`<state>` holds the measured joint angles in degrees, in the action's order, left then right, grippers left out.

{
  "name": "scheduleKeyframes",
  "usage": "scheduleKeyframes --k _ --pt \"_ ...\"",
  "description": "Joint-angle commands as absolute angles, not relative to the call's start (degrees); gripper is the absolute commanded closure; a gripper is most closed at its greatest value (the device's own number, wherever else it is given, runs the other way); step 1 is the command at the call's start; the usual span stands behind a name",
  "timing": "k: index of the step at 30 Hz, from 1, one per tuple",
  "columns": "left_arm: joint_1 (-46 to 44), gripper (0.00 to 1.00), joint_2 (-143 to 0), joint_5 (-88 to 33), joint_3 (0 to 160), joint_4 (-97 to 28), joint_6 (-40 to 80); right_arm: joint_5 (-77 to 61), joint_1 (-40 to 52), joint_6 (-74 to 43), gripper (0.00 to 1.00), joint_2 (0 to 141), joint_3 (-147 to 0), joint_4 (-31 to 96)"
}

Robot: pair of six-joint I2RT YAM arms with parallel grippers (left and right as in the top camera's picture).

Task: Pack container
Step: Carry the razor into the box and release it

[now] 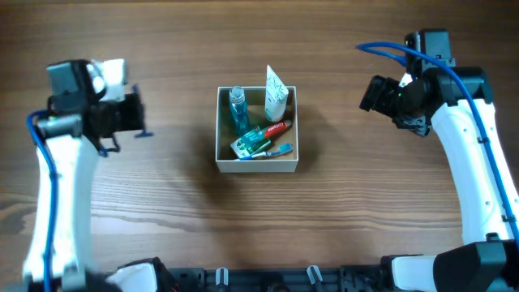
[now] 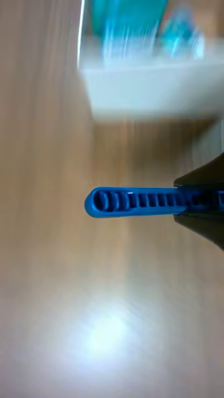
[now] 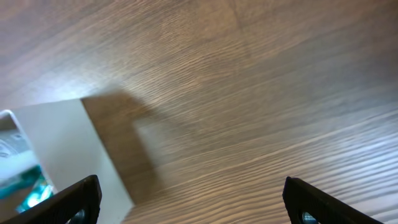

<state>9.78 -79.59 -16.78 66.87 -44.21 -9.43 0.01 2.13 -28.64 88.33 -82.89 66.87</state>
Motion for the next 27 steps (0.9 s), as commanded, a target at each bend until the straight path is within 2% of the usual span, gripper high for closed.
scheduleKeyframes --k 1,5,10,18,20,24,25,26,27 --pt "-3.01 0.96 -71.83 -16.43 67.68 -42.13 -22.65 -4.71 -3.11 -37.26 0.05 88.71 -82.89 66.63" --pt "-17.26 0.96 -70.11 -9.50 67.68 -41.82 -33.91 -7.68 -10.81 -32.80 0.05 88.71 -82.89 66.59" --pt "-28.75 0.96 -75.44 -9.32 67.68 -40.86 -39.27 -7.68 -14.57 -26.52 0.05 88.71 -82.89 68.49" --pt "-31.99 0.96 -89.14 -9.28 67.68 -39.00 -43.51 -7.77 -14.55 -25.30 0.05 88.71 -82.89 69.01" --pt "-31.70 0.79 -90.83 -9.28 67.68 -38.06 -43.51 -7.77 -14.55 -24.21 0.05 88.71 -82.89 69.19" --pt "-31.59 0.58 -90.76 -8.88 67.70 -38.09 -43.00 -8.25 -14.52 -18.13 0.05 88.71 -82.89 70.61" --pt "-31.48 0.39 -90.28 -7.42 67.79 -38.11 -41.52 -8.16 -14.52 -17.56 0.05 88.71 -82.89 70.87" --pt "-31.46 0.31 -89.54 -5.50 67.90 -38.11 -39.46 -8.23 -14.52 -16.64 0.05 88.71 -82.89 70.89" --pt "-31.22 0.30 -87.79 -2.92 67.92 -38.20 -35.79 -8.21 -14.50 -16.47 0.05 88.60 -82.89 70.83"
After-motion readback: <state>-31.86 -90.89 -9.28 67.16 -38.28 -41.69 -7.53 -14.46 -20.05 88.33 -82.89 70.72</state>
